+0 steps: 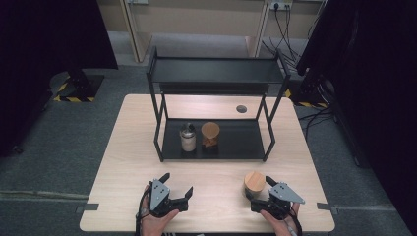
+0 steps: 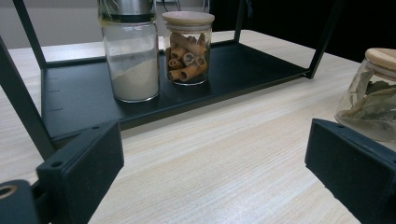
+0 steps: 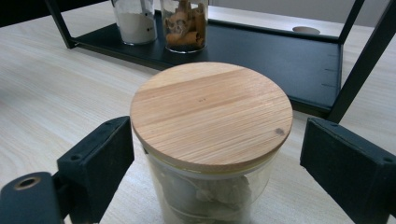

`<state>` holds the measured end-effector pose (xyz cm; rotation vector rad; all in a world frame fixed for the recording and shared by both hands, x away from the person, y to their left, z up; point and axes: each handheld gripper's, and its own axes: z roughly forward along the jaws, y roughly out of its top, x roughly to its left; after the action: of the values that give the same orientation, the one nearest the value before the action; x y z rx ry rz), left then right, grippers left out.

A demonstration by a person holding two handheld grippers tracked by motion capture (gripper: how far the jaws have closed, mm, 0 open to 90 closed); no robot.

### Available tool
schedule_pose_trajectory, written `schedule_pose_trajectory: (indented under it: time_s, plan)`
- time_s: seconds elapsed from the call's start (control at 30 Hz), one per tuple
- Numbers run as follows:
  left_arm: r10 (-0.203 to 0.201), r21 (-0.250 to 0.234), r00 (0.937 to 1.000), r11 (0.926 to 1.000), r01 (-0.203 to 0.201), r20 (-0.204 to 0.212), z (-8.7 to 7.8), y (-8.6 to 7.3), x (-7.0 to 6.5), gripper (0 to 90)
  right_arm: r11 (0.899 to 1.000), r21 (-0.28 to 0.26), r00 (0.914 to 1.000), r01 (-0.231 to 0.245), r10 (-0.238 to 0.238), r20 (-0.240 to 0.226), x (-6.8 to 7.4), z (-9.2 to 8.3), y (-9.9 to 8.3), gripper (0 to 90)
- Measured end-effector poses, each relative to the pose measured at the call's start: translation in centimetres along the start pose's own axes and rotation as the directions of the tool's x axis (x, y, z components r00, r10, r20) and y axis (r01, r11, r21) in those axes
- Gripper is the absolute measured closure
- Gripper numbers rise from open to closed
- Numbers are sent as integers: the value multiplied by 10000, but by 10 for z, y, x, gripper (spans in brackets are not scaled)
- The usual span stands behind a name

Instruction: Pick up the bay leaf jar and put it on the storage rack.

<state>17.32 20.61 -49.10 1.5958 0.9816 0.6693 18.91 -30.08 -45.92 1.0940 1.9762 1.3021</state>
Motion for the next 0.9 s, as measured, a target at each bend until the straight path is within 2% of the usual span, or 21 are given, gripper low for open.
schedule_pose_trajectory:
  time_s: [0.3,0.4,0.57,0.9]
  plan:
    - [1,4,10000,10000,-1,11,0,0,0,36,9999,134,9997,-62,65,-232,-4,7,0,197]
    - [-1,0,10000,10000,1,9,0,0,0,36,9995,179,9987,-266,273,-419,-8,9,-1,239]
    - [-16,12,10000,10000,16,13,0,0,0,36,9998,116,9992,-150,155,-378,-7,9,0,251]
    - [-30,30,10000,10000,30,-11,1,0,0,36,9994,-335,9997,-19,11,-228,-4,1,4,254]
